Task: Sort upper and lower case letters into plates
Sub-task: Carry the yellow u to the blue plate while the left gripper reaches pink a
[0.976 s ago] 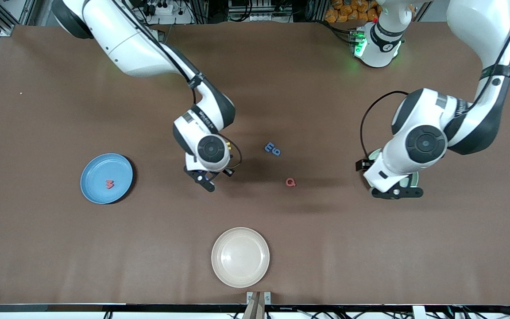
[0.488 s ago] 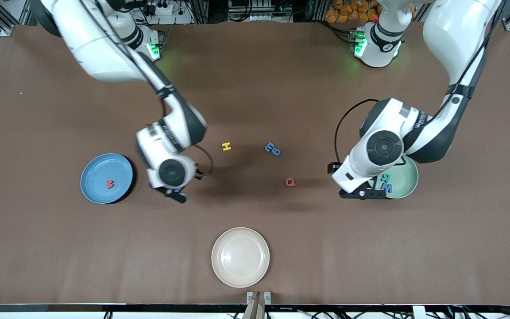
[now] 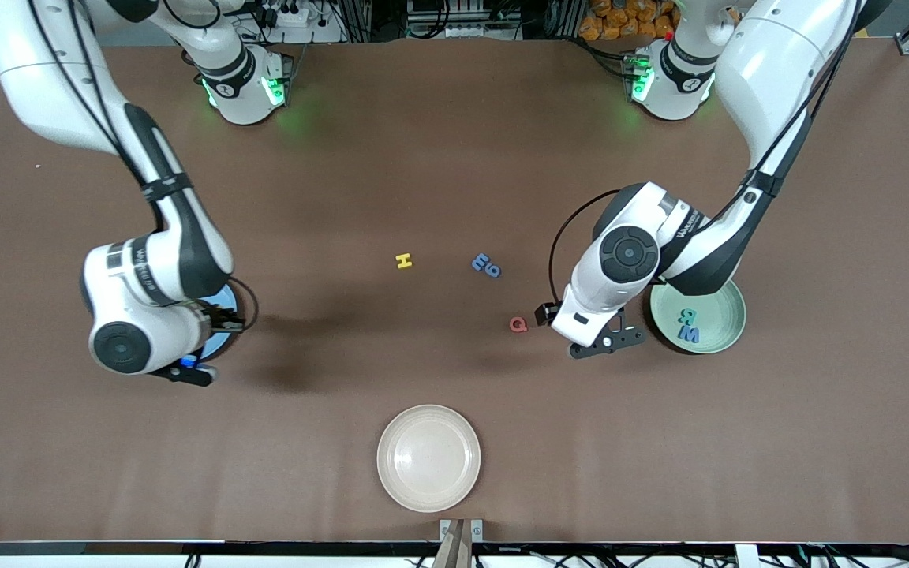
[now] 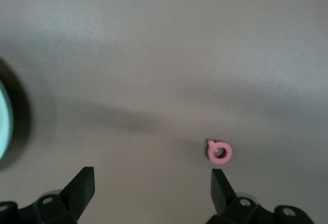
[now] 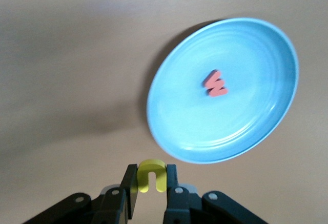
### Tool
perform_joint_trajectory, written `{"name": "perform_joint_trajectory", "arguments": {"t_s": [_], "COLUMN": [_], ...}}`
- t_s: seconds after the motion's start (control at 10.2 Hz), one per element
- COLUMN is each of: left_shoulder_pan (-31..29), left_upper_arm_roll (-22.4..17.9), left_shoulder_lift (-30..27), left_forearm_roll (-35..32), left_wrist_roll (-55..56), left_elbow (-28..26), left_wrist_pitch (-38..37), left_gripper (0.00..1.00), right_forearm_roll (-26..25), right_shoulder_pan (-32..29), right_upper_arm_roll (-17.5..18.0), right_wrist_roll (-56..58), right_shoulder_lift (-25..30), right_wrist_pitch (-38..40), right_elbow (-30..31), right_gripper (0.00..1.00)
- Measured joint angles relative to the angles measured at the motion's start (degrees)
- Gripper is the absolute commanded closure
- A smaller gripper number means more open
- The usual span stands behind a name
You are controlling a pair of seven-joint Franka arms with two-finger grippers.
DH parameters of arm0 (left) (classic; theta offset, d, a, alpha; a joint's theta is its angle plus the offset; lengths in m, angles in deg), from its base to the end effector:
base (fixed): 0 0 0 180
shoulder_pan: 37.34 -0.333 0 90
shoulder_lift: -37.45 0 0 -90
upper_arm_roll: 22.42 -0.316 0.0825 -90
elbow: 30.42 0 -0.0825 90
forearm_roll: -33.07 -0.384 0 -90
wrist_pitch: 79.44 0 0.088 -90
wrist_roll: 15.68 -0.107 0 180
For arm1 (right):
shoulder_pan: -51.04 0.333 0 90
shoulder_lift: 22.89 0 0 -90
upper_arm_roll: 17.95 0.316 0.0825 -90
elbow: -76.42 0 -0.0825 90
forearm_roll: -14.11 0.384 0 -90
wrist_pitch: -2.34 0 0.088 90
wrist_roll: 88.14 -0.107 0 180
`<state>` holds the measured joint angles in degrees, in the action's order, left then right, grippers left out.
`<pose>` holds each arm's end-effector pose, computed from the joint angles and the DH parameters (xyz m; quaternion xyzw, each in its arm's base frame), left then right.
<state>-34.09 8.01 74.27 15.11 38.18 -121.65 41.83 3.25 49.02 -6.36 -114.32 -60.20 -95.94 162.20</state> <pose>0.6071 -0.3256 0.2950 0.9906 0.1343 -0.0226 0.0092 0.6564 0.0739 0.2660 0.9711 -0.1156 -0.1895 0.0873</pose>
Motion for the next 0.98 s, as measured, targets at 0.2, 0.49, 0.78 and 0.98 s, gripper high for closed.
{"name": "perform_joint_trajectory", "arguments": {"t_s": [0.2,0.49,0.78,0.98], "left_shoulder_pan": [1.9,5.9,7.0,7.3], "left_upper_arm_roll": [-0.3,-0.8,-1.1,-1.4], "left_shoulder_lift": [1.8,4.4,6.3,7.2], "left_forearm_roll": [-3.0,-6.9,-7.0,-7.0], "left_wrist_roll": [6.1,12.4,12.5,12.8], "left_elbow": [-0.2,-0.2,-0.2,-0.2], "left_wrist_pitch": [2.1,3.0,7.6,9.6], "left_gripper": [0.00,0.00,0.00,0.00], "right_forearm_roll": [-1.5,-2.0,-3.8,-5.3], "right_shoulder_pan": [-4.1,-10.4,-11.3,-12.6], "right_upper_arm_roll": [-0.1,-0.1,-0.1,-0.1], "right_wrist_roll": [6.0,13.6,14.2,15.4], "right_shoulder_lift": [0.9,4.7,6.5,7.1], "right_wrist_pitch": [-8.8,-18.2,-23.2,-27.2], "right_elbow": [5.3,15.6,20.5,24.2], "right_gripper": [1.00,1.00,1.00,1.00]}}
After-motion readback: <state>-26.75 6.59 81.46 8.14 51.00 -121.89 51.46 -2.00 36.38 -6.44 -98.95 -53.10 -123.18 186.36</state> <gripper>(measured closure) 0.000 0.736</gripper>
